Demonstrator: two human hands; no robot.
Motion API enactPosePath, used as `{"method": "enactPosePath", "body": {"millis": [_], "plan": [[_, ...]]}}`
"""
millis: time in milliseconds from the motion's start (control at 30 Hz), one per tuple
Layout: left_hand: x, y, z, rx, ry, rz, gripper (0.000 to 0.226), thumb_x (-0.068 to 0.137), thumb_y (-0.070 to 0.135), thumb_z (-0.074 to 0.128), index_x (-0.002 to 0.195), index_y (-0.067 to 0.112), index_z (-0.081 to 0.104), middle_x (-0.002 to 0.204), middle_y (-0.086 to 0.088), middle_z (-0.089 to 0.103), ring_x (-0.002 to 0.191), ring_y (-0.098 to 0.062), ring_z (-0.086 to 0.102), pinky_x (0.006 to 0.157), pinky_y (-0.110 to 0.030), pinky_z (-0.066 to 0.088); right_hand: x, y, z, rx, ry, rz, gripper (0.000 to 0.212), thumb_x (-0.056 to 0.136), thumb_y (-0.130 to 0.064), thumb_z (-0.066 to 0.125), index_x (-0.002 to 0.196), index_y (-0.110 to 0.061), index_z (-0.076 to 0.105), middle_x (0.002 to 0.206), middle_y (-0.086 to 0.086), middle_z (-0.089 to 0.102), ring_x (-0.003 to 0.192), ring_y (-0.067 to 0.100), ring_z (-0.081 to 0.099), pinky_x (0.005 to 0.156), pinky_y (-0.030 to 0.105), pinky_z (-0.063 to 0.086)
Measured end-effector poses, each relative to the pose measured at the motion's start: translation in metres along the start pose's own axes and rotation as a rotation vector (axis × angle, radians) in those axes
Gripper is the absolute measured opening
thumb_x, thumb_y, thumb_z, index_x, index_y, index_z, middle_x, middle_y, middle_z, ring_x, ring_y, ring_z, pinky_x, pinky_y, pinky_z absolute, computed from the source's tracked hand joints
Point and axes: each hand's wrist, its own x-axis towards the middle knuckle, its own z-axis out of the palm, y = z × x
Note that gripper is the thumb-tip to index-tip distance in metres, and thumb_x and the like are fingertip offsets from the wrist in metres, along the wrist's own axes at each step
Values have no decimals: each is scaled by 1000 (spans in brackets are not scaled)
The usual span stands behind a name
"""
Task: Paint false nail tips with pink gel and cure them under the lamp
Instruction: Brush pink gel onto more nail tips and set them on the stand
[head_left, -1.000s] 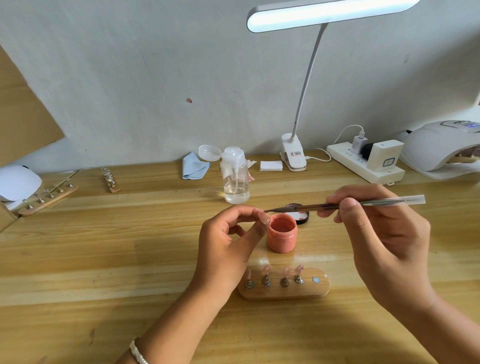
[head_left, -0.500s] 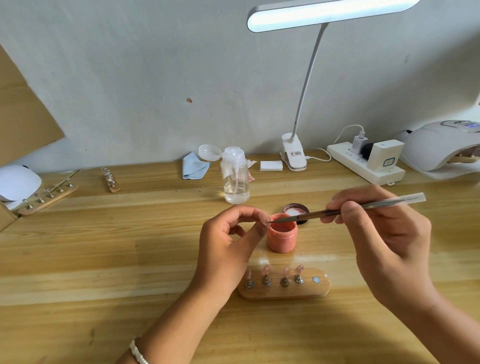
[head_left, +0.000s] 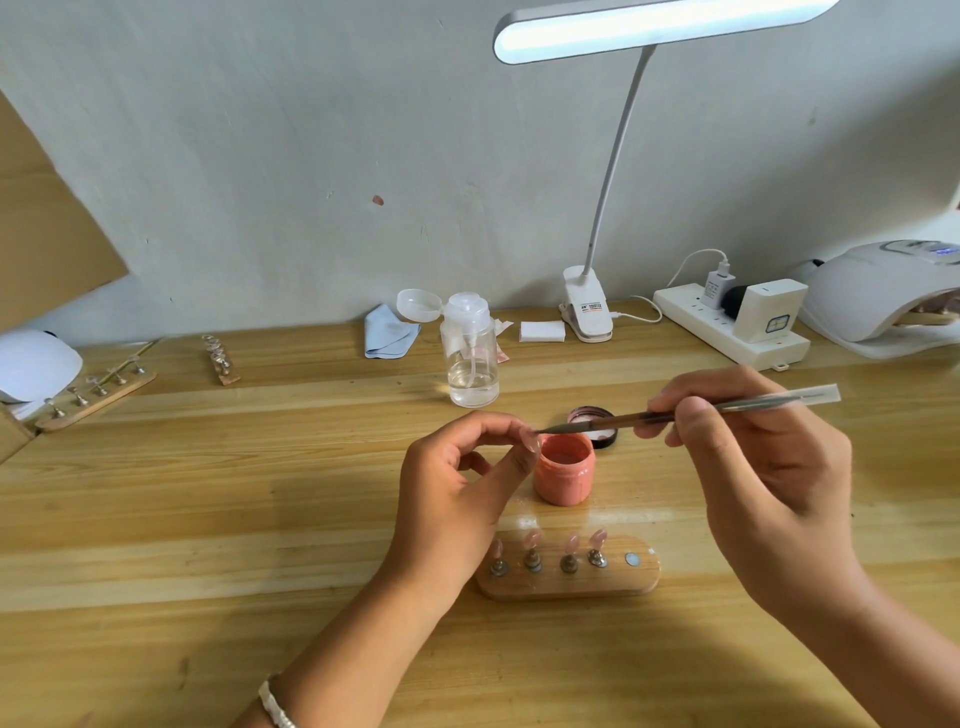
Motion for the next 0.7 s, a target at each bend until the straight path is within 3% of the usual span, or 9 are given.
{"method": "enactPosePath", "body": {"millis": [167, 500, 700], "plan": [[-1, 0, 0, -4, -11, -8, 26, 82, 4, 75, 78, 30, 74, 84, 9, 75, 85, -5, 68, 67, -9, 41, 0, 1, -2, 8, 21, -8, 17, 95, -17, 51, 87, -16, 65, 82, -16, 67, 74, 13, 68, 72, 22, 52], [0, 1, 0, 26, -4, -29, 27, 82, 5, 77, 80, 32, 75, 83, 14, 75, 83, 0, 67, 65, -7, 40, 0, -2, 1, -10, -18, -4, 16, 97, -18, 51, 91, -16, 66, 86, -16, 67, 79, 7, 69, 74, 12, 48], [-1, 2, 0, 29, -11, -25, 27, 81, 1, 75, 76, 27, 74, 82, 11, 76, 83, -1, 68, 65, -6, 40, 0, 0, -3, -14, 16, -7, 18, 94, -16, 50, 83, -13, 64, 80, -14, 66, 73, 13, 67, 72, 23, 51]]}}
